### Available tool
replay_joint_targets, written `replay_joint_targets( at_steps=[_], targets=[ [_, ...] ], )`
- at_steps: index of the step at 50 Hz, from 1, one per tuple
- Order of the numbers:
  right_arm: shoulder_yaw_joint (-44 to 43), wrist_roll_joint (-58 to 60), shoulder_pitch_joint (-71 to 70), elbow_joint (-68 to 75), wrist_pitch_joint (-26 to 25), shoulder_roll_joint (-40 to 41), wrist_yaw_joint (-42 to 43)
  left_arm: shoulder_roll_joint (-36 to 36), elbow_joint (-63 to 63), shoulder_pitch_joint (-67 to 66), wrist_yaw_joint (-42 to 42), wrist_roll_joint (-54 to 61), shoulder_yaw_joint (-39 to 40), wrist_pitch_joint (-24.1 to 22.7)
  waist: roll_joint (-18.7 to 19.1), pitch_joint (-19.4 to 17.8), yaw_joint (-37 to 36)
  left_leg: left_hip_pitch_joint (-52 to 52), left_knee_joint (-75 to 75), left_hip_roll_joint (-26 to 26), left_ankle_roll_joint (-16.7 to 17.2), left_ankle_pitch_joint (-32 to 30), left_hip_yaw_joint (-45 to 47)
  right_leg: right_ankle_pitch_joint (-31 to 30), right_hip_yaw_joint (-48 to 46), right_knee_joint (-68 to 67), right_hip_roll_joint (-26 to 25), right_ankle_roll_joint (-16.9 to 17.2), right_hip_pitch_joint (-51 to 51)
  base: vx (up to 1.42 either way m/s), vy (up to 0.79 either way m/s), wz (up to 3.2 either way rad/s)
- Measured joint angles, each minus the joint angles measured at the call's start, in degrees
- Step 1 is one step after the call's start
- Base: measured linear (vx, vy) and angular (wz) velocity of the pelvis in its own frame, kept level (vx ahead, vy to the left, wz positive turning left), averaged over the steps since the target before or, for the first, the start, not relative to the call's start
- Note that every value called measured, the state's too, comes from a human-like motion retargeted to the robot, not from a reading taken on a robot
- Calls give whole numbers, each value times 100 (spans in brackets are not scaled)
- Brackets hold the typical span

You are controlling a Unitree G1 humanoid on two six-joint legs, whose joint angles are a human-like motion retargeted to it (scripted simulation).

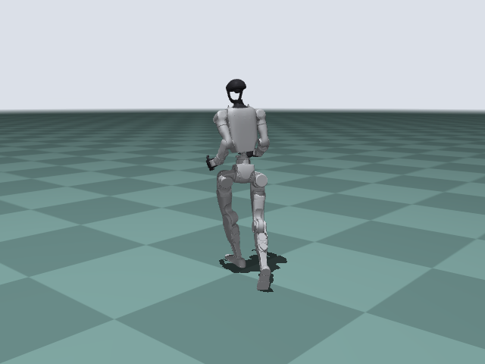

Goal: Walk run

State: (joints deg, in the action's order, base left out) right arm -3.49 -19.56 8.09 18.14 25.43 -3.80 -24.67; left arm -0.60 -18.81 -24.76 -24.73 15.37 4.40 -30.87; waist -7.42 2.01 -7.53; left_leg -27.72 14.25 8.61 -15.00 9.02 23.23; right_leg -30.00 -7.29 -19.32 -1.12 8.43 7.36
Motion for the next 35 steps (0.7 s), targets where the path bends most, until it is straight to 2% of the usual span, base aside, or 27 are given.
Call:
replay_joint_targets(
  at_steps=[2,3,5,7,8,10,13,15,18,19,20,21,22,23,24,25,28,30,32,35],
  targets=[
    [-18,276,268,342,99,88,-207,-55,40,272,156,-298,11,-222,-185,-22,460,200,967,222,0,976,-498,0,-193,-1863,159,202,-359,187,-53,162],
    [-44,432,429,532,98,110,-274,-54,22,509,240,-437,67,-311,-161,-15,609,223,1299,351,0,1193,-846,0,-138,-2443,86,160,-537,162,-31,112],
    [-119,722,666,882,10,216,-349,-61,47,1052,300,-594,338,-362,378,169,740,533,1400,-364,0,1474,-961,0,-290,-2429,-276,-283,-878,134,-8,23],
    [-247,805,957,1126,-4,224,-265,-185,119,1584,412,-446,174,-370,809,320,753,838,1341,-509,0,1629,-1221,808,-420,-2674,-277,-655,-1477,141,-10,43],
    [-306,703,1148,1158,27,191,-255,-195,197,1801,511,-257,44,-394,842,383,775,1058,1131,-400,0,1572,-1301,1321,-404,-2772,-122,-740,-1822,145,-26,84],
    [-432,435,1503,1149,84,189,-350,-138,400,2132,669,111,-130,-425,804,419,927,1592,501,-89,0,1189,-1473,2220,-469,-2757,383,-740,-2513,115,-28,129],
    [-694,215,1869,1123,94,163,-425,85,688,2283,768,448,-467,-391,987,418,1480,2287,-133,141,164,157,-2053,2843,-1073,-1736,981,-580,-3163,131,-43,201],
    [-833,204,1974,1073,153,92,-360,274,839,2226,716,571,-610,-310,1092,410,1848,2730,-387,146,389,-623,-2359,3195,-1076,-646,998,-457,-3437,116,-44,180],
    [-838,384,1808,860,276,31,-12,451,889,1934,387,426,-581,-47,1171,340,2182,3443,-578,-16,547,-1744,-2226,3902,-13,704,815,-32,-3529,130,-60,115],
    [-808,460,1685,746,293,13,108,471,825,1826,278,308,-558,35,1124,314,2178,3614,-459,40,581,-2087,-2231,3687,198,825,856,12,-3503,121,-54,38],
    [-774,538,1541,622,302,-9,222,480,739,1722,182,179,-535,108,1036,289,2140,3766,-285,152,616,-2434,-2244,3287,363,839,915,2,-3463,101,-39,37],
    [-728,599,1395,487,286,0,293,487,589,1602,147,63,-543,125,1016,278,2162,3723,171,170,688,-2869,-2279,3231,324,584,885,-262,-3380,109,-45,39],
    [-641,646,1264,366,267,9,357,484,409,1443,65,-64,-499,101,996,283,2152,3638,706,134,674,-3266,-2132,3325,428,262,787,-481,-3283,150,-75,21],
    [-469,664,1167,275,243,17,406,461,171,1203,-112,-216,-351,-3,974,319,2080,3471,1399,-10,486,-3586,-1620,3718,819,-193,551,-606,-3157,172,-90,30],
    [-467,614,969,261,220,36,440,483,-139,1029,-382,-359,-267,-116,987,326,1995,3167,2220,-166,409,-3693,-1501,4004,663,-489,628,-617,-3040,176,-91,78],
    [-550,530,721,287,196,61,467,529,-487,888,-698,-499,-215,-234,1016,319,1904,2796,3104,-328,389,-3693,-1577,4238,234,-704,860,-569,-2928,142,-66,72],
    [-618,408,39,412,-15,-125,160,509,-1092,381,-1018,-515,-104,-314,768,518,1143,1612,4159,-132,484,-2358,-1067,4576,454,-443,785,-561,-2383,139,-42,-45],
    [-451,548,-148,272,18,-295,128,436,-1184,-34,-1070,-323,49,-306,665,493,954,971,4146,9,341,-1463,-891,4542,366,-93,795,-583,-1930,122,-20,-4],
    [-395,732,-300,76,122,-478,189,364,-1158,-347,-1108,-182,270,-284,552,421,676,446,3482,-2,297,-811,-525,4057,124,417,747,-578,-1442,124,-26,11],
    [-301,964,-419,-222,271,-664,338,387,-1044,-591,-1100,-67,506,-285,501,278,103,19,1632,-91,351,-396,20,2835,-7,1013,387,-566,-816,128,-36,-9]
  ],
)
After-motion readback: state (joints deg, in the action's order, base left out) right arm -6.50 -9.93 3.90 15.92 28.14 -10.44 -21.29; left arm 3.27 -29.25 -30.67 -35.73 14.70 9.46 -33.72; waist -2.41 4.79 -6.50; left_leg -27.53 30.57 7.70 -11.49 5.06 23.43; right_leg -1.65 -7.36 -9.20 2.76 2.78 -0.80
